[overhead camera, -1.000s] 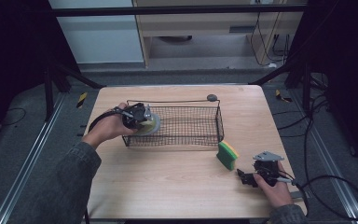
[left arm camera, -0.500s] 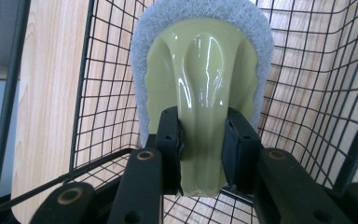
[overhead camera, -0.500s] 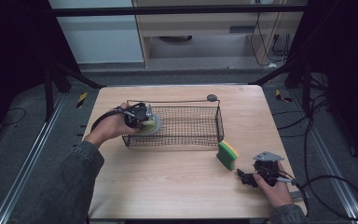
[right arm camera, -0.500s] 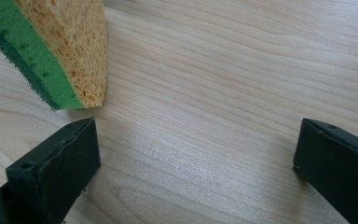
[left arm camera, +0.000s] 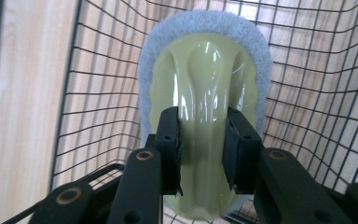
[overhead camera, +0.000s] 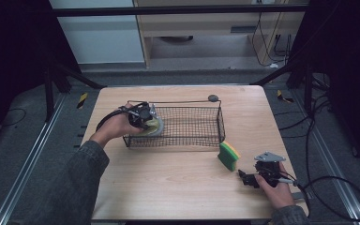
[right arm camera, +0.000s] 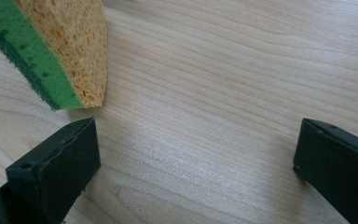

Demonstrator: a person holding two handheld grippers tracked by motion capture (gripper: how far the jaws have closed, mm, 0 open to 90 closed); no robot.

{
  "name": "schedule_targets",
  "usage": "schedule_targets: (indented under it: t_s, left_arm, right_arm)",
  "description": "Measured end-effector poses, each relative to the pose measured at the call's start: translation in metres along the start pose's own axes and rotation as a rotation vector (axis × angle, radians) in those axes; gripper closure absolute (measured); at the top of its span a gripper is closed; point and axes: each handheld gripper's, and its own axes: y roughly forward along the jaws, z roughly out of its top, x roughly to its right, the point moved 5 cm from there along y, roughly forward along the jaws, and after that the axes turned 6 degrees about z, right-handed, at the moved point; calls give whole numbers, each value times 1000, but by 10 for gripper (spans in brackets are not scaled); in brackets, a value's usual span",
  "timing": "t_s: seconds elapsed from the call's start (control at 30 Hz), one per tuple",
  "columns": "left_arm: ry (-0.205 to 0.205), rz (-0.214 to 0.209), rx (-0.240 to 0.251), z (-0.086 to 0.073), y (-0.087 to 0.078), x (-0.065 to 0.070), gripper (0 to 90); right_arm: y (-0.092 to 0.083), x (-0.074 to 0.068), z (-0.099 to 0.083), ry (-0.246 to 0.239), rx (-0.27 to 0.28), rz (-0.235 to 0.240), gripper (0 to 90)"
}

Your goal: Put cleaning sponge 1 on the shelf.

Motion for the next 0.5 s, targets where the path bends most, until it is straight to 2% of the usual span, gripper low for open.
schedule_targets:
  t_s: [0.2, 0.27, 0.37, 0.4, 0.43, 0.5]
  left_arm:
    - [-2, -9, -14, 2, 5, 2, 686]
    - [-8, -10, -11, 3, 4, 2, 652]
    - [-20, 4, 11, 4, -2, 1, 609]
    - [-35, 18, 48, 6, -11, -2, 578]
    - [-35, 18, 48, 6, -11, -2, 565]
    - [-62, 51, 84, 7, -22, -5, 545]
  right_arm:
    - [0, 0, 0, 0, 0, 0, 6]
    - [0, 0, 0, 0, 0, 0, 6]
    - [0, 0, 0, 0, 0, 0, 6]
    - [0, 0, 0, 0, 0, 0, 6]
    - [0, 0, 0, 0, 0, 0, 6]
    - [0, 0, 0, 0, 0, 0, 6]
